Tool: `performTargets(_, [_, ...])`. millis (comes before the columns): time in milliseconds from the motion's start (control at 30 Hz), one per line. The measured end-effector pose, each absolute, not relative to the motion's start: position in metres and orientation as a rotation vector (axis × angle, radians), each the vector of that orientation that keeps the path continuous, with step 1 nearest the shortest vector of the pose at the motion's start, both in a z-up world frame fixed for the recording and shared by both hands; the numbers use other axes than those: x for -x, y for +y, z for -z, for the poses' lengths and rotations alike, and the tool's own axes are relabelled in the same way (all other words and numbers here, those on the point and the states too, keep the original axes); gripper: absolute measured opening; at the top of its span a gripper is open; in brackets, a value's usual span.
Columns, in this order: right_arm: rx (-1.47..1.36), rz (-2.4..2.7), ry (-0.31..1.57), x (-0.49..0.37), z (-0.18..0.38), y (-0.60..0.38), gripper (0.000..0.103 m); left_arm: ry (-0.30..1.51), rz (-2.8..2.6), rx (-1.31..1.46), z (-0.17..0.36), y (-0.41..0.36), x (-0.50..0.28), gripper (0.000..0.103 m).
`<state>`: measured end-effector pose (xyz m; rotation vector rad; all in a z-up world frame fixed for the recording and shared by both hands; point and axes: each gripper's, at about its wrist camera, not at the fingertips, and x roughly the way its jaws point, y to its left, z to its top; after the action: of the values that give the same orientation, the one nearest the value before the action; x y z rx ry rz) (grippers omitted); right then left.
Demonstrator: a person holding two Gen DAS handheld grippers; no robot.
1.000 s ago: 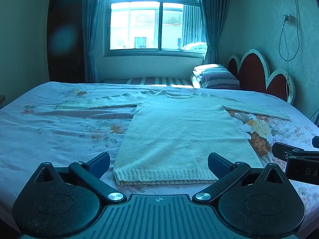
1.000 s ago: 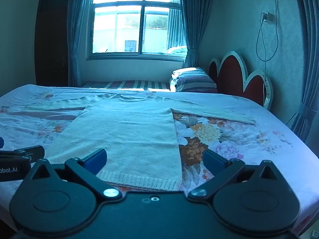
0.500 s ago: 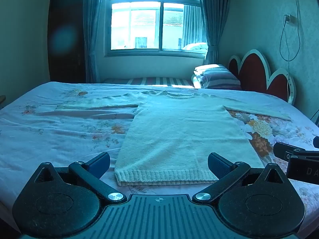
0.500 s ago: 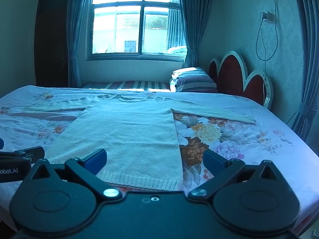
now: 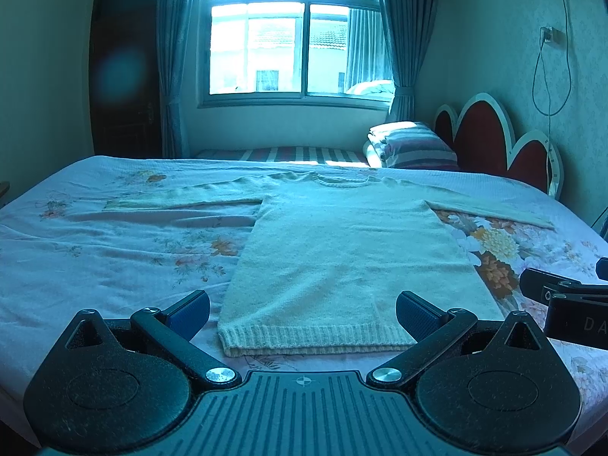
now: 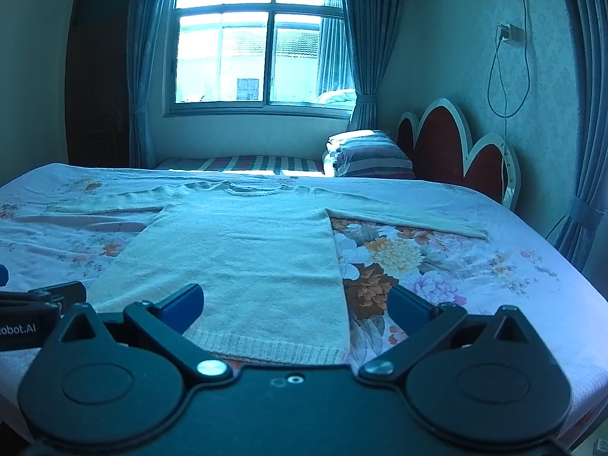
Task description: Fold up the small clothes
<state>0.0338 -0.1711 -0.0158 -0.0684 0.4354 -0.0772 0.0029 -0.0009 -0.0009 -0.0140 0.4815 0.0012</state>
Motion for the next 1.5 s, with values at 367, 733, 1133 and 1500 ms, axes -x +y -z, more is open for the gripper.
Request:
performTargets(367, [0.072,0.078,0.435,-0.0369,0.0149,-0.1693,0.103,0.478,0.006,0.017,0.0012,-0.0005,-0.0038,0.103])
performTargets(733, [0.073,0.078,0.434,-0.0388,0.0143,-0.1691,0.103,0.477,0.003,0.016,0.0006,0.0006,-0.0033,0.103])
performTargets(1133, [0.081,0.076,0.431,-0.0412,0.0156,-0.1642,0.103,0.475,0.002,0.02,0.0009,0.0015,-0.0028,0.103])
performTargets(1500, [0.086,0.073,0.43,-0.0415,0.0171,-0.1616,0.103,0.474,-0.002,0.021,0.0006,-0.0011,-0.0023,0.103])
